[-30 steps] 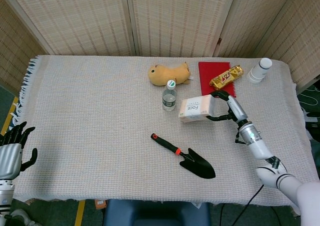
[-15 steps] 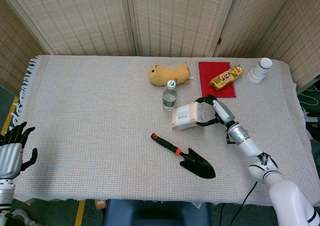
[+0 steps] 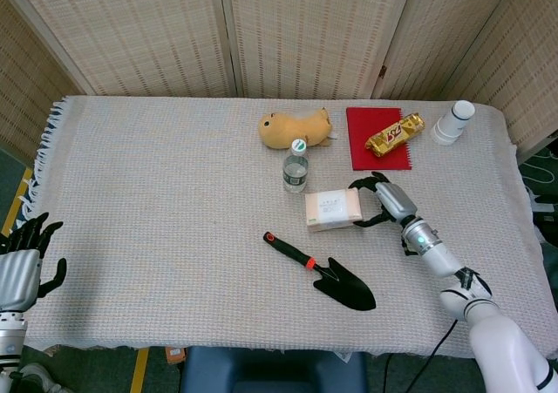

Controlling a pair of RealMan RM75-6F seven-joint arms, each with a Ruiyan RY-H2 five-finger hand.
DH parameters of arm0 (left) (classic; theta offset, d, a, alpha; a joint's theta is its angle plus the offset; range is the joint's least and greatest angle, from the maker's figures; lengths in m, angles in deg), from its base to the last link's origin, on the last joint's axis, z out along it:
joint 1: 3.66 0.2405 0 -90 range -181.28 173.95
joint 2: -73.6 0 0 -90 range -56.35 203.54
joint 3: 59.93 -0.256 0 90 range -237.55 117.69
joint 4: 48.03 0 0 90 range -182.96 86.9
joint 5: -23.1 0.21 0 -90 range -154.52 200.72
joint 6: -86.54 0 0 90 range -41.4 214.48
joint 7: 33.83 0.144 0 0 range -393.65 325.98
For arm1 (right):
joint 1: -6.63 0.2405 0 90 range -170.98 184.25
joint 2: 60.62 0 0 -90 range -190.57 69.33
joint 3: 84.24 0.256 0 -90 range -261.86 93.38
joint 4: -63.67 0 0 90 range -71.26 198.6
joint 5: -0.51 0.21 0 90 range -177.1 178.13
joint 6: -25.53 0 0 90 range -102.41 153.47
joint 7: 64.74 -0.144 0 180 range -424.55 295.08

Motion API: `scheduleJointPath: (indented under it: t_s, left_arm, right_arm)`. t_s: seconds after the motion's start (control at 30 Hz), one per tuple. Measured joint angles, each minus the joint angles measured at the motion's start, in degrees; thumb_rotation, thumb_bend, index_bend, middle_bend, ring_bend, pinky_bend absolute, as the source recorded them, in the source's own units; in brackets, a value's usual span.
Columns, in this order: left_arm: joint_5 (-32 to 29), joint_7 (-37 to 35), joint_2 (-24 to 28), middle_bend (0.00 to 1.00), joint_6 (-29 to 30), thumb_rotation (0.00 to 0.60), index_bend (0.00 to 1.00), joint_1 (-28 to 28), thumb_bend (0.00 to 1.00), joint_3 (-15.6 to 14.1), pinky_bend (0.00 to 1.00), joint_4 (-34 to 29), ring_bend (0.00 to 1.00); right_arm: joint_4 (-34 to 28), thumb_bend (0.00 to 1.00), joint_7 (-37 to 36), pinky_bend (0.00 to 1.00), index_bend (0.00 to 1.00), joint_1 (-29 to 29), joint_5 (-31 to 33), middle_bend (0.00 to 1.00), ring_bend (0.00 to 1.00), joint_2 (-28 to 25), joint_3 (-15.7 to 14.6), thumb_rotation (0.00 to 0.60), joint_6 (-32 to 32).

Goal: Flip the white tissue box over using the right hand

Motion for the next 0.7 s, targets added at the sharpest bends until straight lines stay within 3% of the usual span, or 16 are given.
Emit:
scheduleJointPath:
  t_s: [0.4,0.7]
  left_arm:
    - [0.05,0.45,-0.10,0.00,0.04,0.600,0.16,-0.05,0.48,-0.10,0.09,-0.21,0.00]
    - [0.03,0.43,0.03,0.00,-0.19,0.600,0.16,-0.10,0.48,-0.20,0.09,-0.26,0.00]
  right_arm:
    - [-7.90,0.31,7.46,0.00,0.56,1.31,0.83,0.53,0.43,-5.18,-0.82,0.600,5.94]
    - [-13.76,0.30,13.52,0.00,0.38,2.12,1.92,0.46,0.34,-8.42,-0.74,0.600,9.31]
